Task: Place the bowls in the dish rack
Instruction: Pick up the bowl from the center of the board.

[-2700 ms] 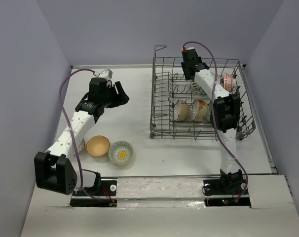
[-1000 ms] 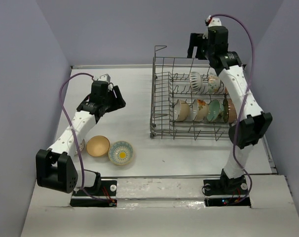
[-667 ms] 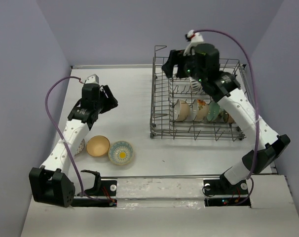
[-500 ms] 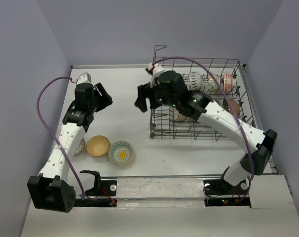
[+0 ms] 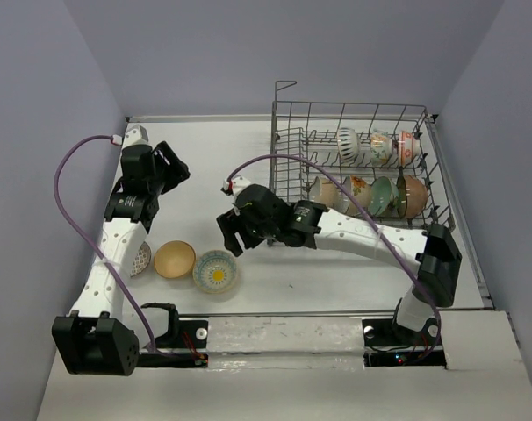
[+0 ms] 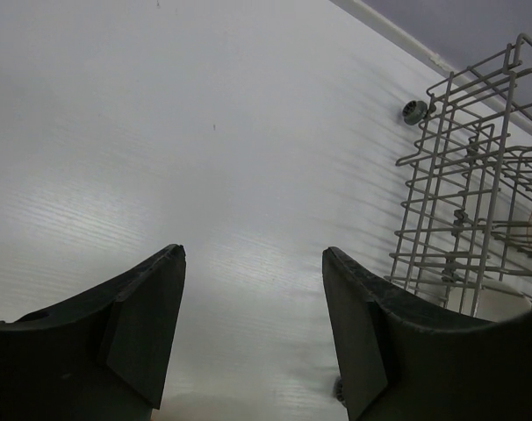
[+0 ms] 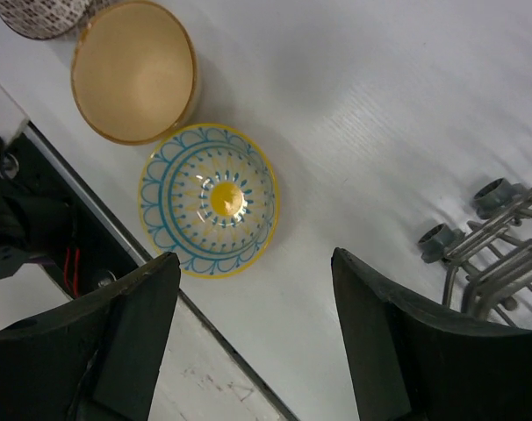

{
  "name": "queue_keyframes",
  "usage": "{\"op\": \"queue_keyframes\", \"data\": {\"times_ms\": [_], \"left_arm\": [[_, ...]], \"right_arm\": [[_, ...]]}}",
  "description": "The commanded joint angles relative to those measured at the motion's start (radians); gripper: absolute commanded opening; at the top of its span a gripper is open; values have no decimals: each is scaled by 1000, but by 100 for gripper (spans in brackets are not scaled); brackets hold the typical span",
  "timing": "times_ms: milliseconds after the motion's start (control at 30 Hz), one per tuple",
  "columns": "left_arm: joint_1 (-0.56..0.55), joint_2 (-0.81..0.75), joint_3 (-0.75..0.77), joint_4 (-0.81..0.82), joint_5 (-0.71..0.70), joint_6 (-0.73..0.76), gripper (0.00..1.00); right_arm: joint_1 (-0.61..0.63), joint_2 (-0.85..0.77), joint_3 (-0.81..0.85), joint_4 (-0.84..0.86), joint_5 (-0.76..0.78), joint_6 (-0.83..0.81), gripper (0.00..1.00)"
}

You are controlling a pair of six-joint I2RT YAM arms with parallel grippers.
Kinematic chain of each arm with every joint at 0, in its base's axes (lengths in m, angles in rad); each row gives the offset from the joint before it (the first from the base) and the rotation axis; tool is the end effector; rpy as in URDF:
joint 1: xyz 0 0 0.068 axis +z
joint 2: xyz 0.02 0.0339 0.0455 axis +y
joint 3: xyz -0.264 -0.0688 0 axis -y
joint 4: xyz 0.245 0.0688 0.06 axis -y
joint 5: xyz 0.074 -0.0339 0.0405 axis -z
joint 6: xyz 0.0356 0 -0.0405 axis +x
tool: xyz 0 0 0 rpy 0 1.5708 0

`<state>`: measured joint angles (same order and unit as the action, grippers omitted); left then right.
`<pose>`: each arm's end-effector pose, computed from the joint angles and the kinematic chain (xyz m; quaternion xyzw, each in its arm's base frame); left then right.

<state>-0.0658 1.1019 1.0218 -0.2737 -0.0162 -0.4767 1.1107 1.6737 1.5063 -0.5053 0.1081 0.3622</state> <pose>0.2520 -0.0160 0.3512 -0.1719 0.8023 -0.1468 0.5525 0.1741 0.3426 0.3263 -0.3070 0.8459 0.2551 0.3538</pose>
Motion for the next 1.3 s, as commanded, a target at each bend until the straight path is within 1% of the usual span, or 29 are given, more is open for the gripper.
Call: {"op": "queue_keyframes", "data": {"times_ms": [0,33,67,267,433,667,700,767,967,1000,1033,1200,1267], "left_arm": [[14,3,26,56,12,4,73],[15,3,21,62,12,4,73],[18,6,20,65,42,4,73],[35,6,-9,82,56,7,73],[46,10,-28,94,71,10,73],[57,15,-32,99,91,13,73],[57,15,-35,100,93,13,73],[57,15,-37,102,96,15,73],[57,15,-43,103,104,13,73],[82,13,-43,105,105,13,73],[84,13,-43,103,107,13,73],[87,13,-48,107,114,10,73],[89,13,-48,107,114,12,73]], "right_arm": [[27,52,-43,66,7,38,75],[28,57,-63,79,-1,47,75],[28,67,-69,94,-4,52,75],[28,121,-104,137,-27,73,74],[28,182,-107,163,-59,78,74],[28,250,-80,168,-62,81,73],[28,265,-78,171,-71,83,70],[28,279,-74,175,-82,83,69],[28,319,-61,180,-99,80,59],[28,320,-58,180,-99,80,57],[28,320,-58,182,-99,80,56],[28,324,-55,183,-99,77,47],[28,327,-54,186,-133,77,41]]}}
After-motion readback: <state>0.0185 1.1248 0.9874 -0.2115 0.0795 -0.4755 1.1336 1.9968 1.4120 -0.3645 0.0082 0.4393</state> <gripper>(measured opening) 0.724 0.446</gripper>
